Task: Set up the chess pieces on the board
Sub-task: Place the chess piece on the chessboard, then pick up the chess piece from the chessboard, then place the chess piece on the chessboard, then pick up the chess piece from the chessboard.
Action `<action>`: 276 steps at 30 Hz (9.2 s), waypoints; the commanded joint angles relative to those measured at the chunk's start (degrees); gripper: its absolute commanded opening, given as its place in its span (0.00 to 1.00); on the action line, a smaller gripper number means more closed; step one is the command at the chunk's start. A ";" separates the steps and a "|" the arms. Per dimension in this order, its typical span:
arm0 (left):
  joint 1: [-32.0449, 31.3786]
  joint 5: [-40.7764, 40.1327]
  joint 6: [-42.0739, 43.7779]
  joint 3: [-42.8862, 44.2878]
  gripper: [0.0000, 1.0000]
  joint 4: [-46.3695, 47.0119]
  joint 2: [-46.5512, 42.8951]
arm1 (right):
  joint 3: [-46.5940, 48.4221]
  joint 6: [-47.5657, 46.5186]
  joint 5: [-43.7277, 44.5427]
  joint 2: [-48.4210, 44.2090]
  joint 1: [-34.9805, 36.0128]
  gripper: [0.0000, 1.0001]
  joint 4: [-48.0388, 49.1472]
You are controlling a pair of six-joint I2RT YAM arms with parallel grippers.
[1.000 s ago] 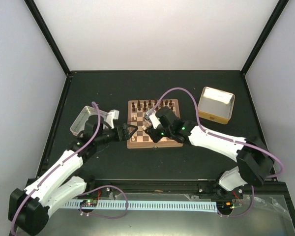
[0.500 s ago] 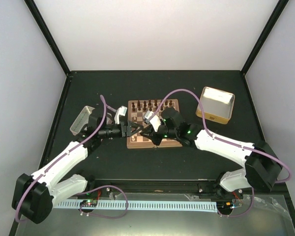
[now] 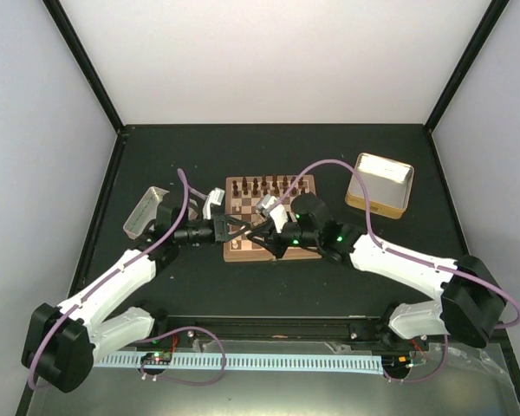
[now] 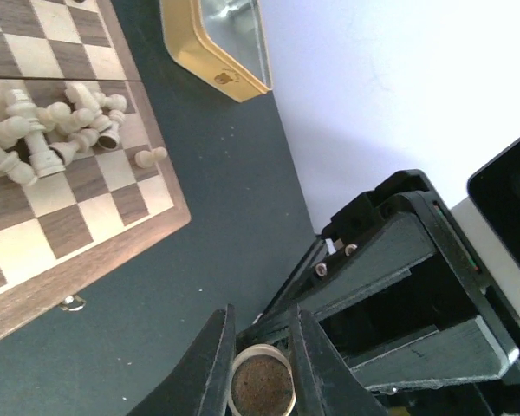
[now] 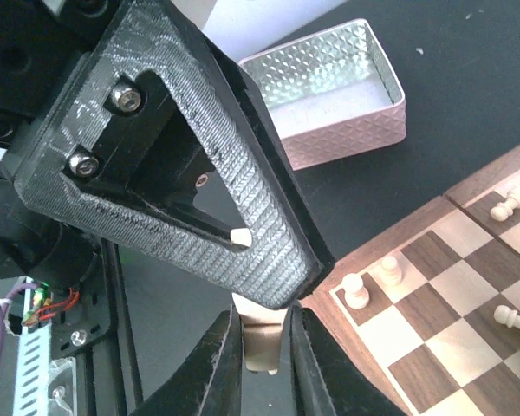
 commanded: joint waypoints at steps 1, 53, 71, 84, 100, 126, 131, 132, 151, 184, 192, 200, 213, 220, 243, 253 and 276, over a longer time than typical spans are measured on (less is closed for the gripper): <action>-0.30 2.84 -5.65 -0.05 0.03 3.60 -2.73 | -3.19 8.95 0.41 -3.94 0.12 0.21 9.39; 1.20 -33.74 16.02 10.51 0.66 -28.90 -21.09 | 17.31 19.10 26.75 1.66 -5.57 0.01 -55.53; 1.20 -39.14 28.40 7.88 0.67 -35.20 -29.81 | 26.14 14.16 25.89 21.41 -6.17 0.05 -58.81; 1.20 -39.85 28.75 7.50 0.67 -35.80 -29.68 | 27.71 13.20 27.31 26.01 -7.42 0.07 -57.18; 1.23 -40.18 28.83 7.46 0.67 -36.18 -28.95 | 27.42 13.56 27.13 26.39 -7.94 0.27 -55.14; 1.21 -38.74 28.31 7.28 0.68 -34.83 -27.53 | 30.73 15.32 21.01 26.96 -13.85 0.35 -40.22; 1.26 -38.74 28.39 7.28 0.68 -34.84 -27.65 | 31.50 14.80 16.74 29.26 -13.35 0.34 -39.64; 1.21 -38.83 28.34 7.28 0.68 -34.90 -27.69 | 31.58 15.03 17.15 29.54 -13.29 0.33 -39.72; 1.24 -39.26 28.56 7.15 0.68 -35.26 -28.04 | 34.83 15.91 21.40 34.66 -13.19 0.20 -43.56; 1.20 -38.99 28.65 7.19 0.68 -35.27 -28.27 | 34.14 16.42 26.30 27.88 -10.25 0.10 -41.79; 1.20 -39.87 28.48 7.16 0.68 -35.49 -28.62 | 36.39 16.03 25.09 28.31 -3.34 0.11 -44.80; 1.21 -41.40 28.30 7.14 0.68 -35.91 -29.25 | 39.07 17.77 21.43 34.31 2.78 0.11 -42.62; 1.20 -41.37 28.04 6.92 0.68 -36.00 -29.47 | 45.21 16.58 22.59 41.26 3.67 0.13 -43.07; 1.20 -41.41 28.06 6.92 0.68 -36.15 -29.48 | 46.34 16.50 24.64 43.02 3.68 0.14 -44.06; 1.20 -41.63 28.04 6.92 0.68 -36.11 -29.34 | 43.34 17.88 30.13 35.06 2.35 0.31 -40.99; 1.20 -41.54 28.13 6.99 0.68 -35.94 -28.98 | 37.22 19.89 29.14 34.19 -2.56 0.31 -40.11; 1.20 -41.37 28.12 6.95 0.68 -35.89 -28.92 | 38.50 20.62 32.88 39.12 -3.76 0.30 -41.74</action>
